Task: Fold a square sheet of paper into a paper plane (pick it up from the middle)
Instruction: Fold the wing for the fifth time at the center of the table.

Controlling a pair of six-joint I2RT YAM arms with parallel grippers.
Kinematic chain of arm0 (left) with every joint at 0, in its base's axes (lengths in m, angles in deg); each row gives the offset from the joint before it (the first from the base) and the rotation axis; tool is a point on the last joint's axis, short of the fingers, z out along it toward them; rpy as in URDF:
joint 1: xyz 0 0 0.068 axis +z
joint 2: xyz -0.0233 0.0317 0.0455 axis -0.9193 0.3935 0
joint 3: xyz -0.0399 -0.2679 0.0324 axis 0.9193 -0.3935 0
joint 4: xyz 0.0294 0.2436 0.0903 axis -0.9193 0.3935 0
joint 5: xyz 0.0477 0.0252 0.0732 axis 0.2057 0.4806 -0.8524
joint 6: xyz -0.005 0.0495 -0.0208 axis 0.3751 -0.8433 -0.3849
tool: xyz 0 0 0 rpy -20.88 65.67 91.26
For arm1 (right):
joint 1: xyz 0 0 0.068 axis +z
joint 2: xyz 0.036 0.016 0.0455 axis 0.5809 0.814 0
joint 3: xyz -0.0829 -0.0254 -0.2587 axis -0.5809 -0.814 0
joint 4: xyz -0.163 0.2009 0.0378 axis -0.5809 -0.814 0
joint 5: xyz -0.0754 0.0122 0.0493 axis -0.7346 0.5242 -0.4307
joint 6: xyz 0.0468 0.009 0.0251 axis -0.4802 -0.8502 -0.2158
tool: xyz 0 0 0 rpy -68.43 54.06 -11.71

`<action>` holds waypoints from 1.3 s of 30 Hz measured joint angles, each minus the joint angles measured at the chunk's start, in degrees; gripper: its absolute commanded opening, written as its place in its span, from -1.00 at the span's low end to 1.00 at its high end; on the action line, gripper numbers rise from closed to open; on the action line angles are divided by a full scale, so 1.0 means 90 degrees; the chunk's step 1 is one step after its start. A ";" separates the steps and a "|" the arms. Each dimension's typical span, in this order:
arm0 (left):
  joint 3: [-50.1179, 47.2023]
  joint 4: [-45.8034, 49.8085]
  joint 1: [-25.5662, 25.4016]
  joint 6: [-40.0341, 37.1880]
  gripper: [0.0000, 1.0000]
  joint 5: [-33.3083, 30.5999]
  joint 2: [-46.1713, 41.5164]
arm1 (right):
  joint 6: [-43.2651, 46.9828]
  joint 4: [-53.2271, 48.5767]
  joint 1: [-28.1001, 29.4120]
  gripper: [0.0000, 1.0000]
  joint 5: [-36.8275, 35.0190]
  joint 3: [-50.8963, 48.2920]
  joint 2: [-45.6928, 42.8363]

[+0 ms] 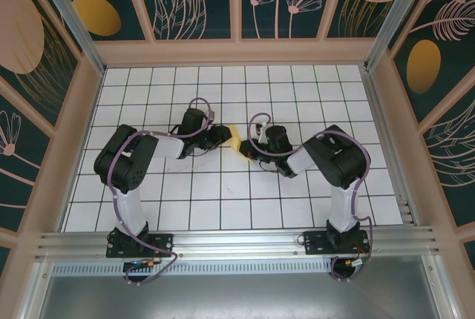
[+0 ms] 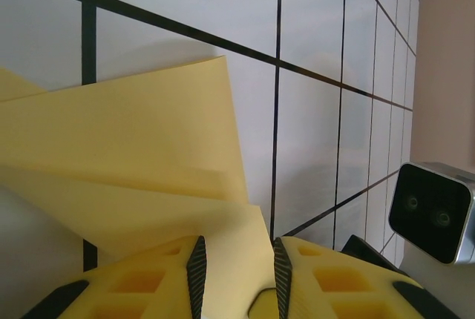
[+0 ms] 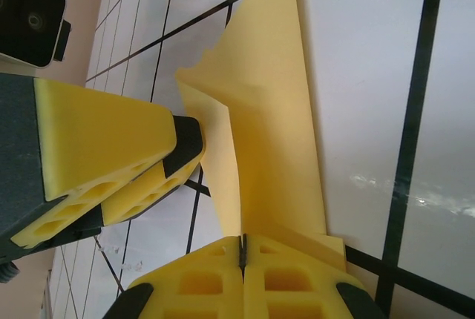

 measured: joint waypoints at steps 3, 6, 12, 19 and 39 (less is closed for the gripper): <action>0.0022 0.0022 0.0000 -0.0044 -0.37 -0.0007 0.0010 | 0.0005 -0.0051 0.0000 -0.89 0.0032 0.0027 0.0000; 0.0068 0.0041 0.0000 -0.0107 -0.37 -0.0005 0.0068 | 0.0005 -0.0097 -0.0005 -0.86 0.0075 0.0063 0.0000; 0.0189 0.0100 0.0000 -0.0245 -0.37 -0.0015 0.0163 | 0.0007 -0.0158 -0.0005 -0.78 0.0168 0.0138 0.0000; 0.0291 0.0187 0.0000 -0.0367 -0.38 -0.0022 0.0228 | 0.0007 -0.0265 -0.0012 -0.68 0.0233 0.0158 -0.0017; 0.0396 0.0328 0.0000 -0.0488 -0.39 -0.0019 0.0284 | 0.0682 -0.1642 -0.0083 -0.56 0.0325 0.0236 -0.0651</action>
